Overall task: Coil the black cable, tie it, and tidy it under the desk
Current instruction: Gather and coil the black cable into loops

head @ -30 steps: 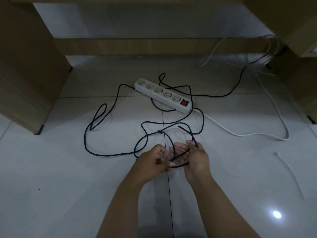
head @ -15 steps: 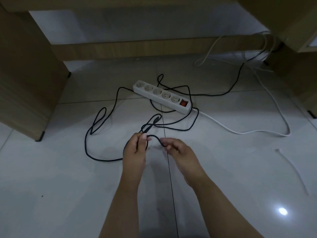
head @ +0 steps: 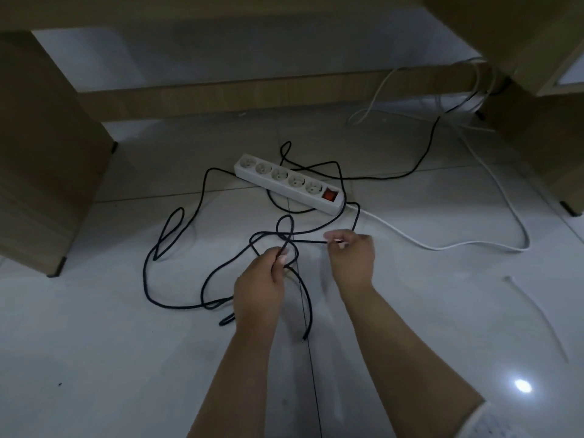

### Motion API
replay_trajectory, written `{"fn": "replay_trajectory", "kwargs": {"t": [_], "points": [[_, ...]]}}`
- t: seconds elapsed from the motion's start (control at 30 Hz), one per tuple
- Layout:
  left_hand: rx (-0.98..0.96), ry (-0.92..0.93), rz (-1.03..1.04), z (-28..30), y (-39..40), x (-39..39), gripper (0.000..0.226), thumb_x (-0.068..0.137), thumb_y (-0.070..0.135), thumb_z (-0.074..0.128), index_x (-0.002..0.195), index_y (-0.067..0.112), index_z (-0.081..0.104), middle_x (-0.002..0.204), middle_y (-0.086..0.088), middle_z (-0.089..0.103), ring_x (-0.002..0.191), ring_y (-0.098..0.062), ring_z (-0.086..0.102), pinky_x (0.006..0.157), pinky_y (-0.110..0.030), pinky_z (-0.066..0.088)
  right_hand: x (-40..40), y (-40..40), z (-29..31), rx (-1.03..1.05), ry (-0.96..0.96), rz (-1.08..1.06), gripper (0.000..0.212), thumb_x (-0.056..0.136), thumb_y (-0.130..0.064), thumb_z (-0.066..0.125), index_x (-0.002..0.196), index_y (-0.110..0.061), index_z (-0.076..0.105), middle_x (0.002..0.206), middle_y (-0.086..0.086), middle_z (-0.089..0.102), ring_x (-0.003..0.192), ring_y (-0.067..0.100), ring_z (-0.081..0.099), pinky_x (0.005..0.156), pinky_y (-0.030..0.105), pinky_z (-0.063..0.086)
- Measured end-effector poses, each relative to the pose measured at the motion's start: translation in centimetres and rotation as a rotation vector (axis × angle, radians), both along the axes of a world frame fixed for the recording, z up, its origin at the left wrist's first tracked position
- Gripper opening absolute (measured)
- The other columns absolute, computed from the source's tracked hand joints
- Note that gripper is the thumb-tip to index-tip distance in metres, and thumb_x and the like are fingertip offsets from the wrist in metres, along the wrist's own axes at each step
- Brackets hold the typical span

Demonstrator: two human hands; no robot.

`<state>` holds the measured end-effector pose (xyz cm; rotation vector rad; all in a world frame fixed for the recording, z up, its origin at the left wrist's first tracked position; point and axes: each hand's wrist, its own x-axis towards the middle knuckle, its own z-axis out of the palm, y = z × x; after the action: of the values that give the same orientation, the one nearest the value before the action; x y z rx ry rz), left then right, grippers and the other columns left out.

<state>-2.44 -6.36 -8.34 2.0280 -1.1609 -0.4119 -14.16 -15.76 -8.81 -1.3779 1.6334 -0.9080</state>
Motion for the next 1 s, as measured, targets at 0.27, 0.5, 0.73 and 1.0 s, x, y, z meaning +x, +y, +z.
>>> {"fn": "replay_trajectory", "kwargs": {"t": [0.27, 0.5, 0.73, 1.0], "points": [[0.198, 0.027, 0.050, 1.4, -4.6, -1.4, 0.028, 0.094, 0.051, 0.052, 0.097, 0.028, 0.068, 0.081, 0.013, 0.063, 0.075, -0.006, 0.054, 0.056, -0.022, 0.036, -0.1, -7.3, -1.0, 0.365, -0.514, -0.094, 0.016, 0.086, 0.007, 0.044, 0.084, -0.003, 0.057, 0.072, 0.013, 0.053, 0.063, 0.022, 0.048, 0.055, 0.025, 0.042], [0.255, 0.025, -0.084, 1.4, -9.1, -2.0, 0.032, 0.086, 0.027, 0.063, 0.117, 0.022, 0.061, 0.107, 0.000, 0.058, 0.090, -0.021, 0.063, 0.068, -0.028, 0.048, 0.4, -9.1, 0.1, 0.478, -0.742, -0.141, 0.015, 0.088, 0.001, 0.062, 0.075, -0.007, 0.060, 0.071, 0.010, 0.063, 0.047, 0.013, 0.046, 0.040, 0.023, 0.037], [0.330, -0.051, -0.167, 0.1, -14.1, -2.8, 0.064, 0.081, 0.025, 0.072, 0.135, 0.014, 0.040, 0.136, -0.009, 0.048, 0.111, -0.027, 0.059, 0.074, -0.033, 0.048, 1.4, -10.4, 1.9, 0.348, -0.468, 0.088, 0.020, 0.100, -0.007, 0.038, 0.098, -0.005, 0.058, 0.080, 0.009, 0.067, 0.056, 0.013, 0.053, 0.051, 0.024, 0.043], [0.313, 0.058, -0.151, 0.2, -16.7, -1.6, 0.025, 0.097, 0.026, 0.044, 0.074, 0.018, 0.045, 0.088, 0.000, 0.058, 0.092, -0.026, 0.060, 0.070, -0.031, 0.043, 0.6, -12.3, 0.4, -0.159, 0.264, 0.324, 0.026, 0.085, -0.005, 0.051, 0.100, -0.010, 0.073, 0.110, 0.014, 0.063, 0.106, 0.031, 0.055, 0.098, 0.042, 0.043]]}}
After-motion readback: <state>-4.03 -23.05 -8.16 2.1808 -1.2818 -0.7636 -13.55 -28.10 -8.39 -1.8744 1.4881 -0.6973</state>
